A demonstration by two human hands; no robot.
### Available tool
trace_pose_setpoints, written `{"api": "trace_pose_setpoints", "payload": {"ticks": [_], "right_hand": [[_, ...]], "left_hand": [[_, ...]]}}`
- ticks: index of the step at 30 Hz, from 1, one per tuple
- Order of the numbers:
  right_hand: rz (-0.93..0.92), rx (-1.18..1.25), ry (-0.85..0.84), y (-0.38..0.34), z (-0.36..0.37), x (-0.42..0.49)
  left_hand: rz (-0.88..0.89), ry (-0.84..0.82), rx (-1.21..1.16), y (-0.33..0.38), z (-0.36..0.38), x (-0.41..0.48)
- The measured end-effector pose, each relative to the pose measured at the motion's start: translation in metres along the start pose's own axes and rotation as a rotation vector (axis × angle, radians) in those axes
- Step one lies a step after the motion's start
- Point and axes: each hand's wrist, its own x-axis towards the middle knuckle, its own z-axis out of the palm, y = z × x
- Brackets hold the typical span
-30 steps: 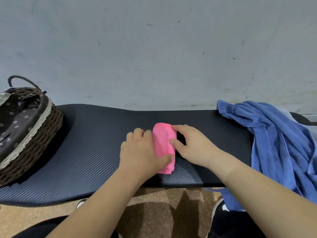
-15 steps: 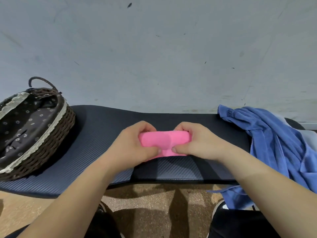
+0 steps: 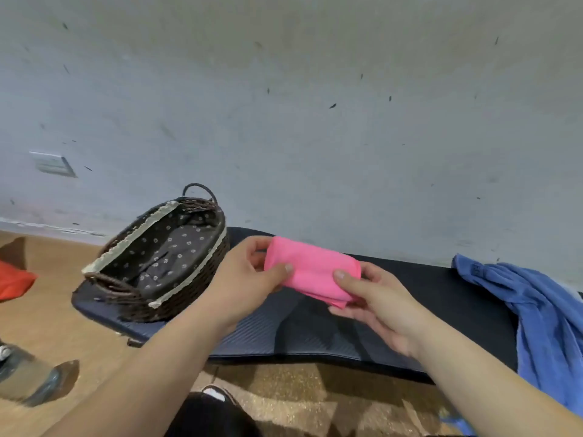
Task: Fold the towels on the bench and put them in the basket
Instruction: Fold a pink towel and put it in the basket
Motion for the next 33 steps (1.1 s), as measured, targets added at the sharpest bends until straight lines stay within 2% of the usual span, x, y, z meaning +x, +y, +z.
{"api": "trace_pose_setpoints", "payload": {"ticks": [3, 6, 9, 13, 16, 20, 25, 27, 29, 31, 33], "right_hand": [[0.026, -0.048, -0.084, -0.016, 0.051, 0.020], [0.003, -0.270, -0.098, -0.032, 0.106, 0.046], [-0.028, -0.489, -0.050, -0.038, 0.154, 0.073], [-0.026, -0.557, -0.044, -0.039, 0.195, 0.102], [-0.006, -0.570, -0.097, -0.036, 0.205, 0.119], [-0.003, -0.598, -0.108, -0.037, 0.201, 0.135], [0.012, -0.587, -0.077, -0.039, 0.188, 0.155], [0.028, -0.575, -0.092, -0.036, 0.186, 0.162], [0.034, -0.570, -0.112, -0.032, 0.186, 0.169], [0.032, -0.572, -0.126, -0.029, 0.187, 0.173], [0.031, -0.581, -0.136, -0.027, 0.187, 0.176]], "left_hand": [[0.016, 0.078, 0.027, 0.017, -0.051, 0.002], [0.030, 0.183, 0.072, 0.030, -0.100, 0.010], [0.047, 0.363, 0.242, 0.032, -0.145, 0.025], [0.035, 0.509, 0.440, 0.022, -0.188, 0.055], [-0.006, 0.506, 0.503, 0.007, -0.202, 0.087], [-0.026, 0.477, 0.440, -0.013, -0.209, 0.136], [-0.251, 0.399, 0.277, -0.049, -0.212, 0.183], [-0.308, 0.397, 0.389, -0.062, -0.208, 0.193], [-0.348, 0.365, 0.649, -0.070, -0.206, 0.199], [-0.346, 0.371, 0.851, -0.077, -0.203, 0.205], [-0.316, 0.404, 0.954, -0.081, -0.199, 0.208]]}}
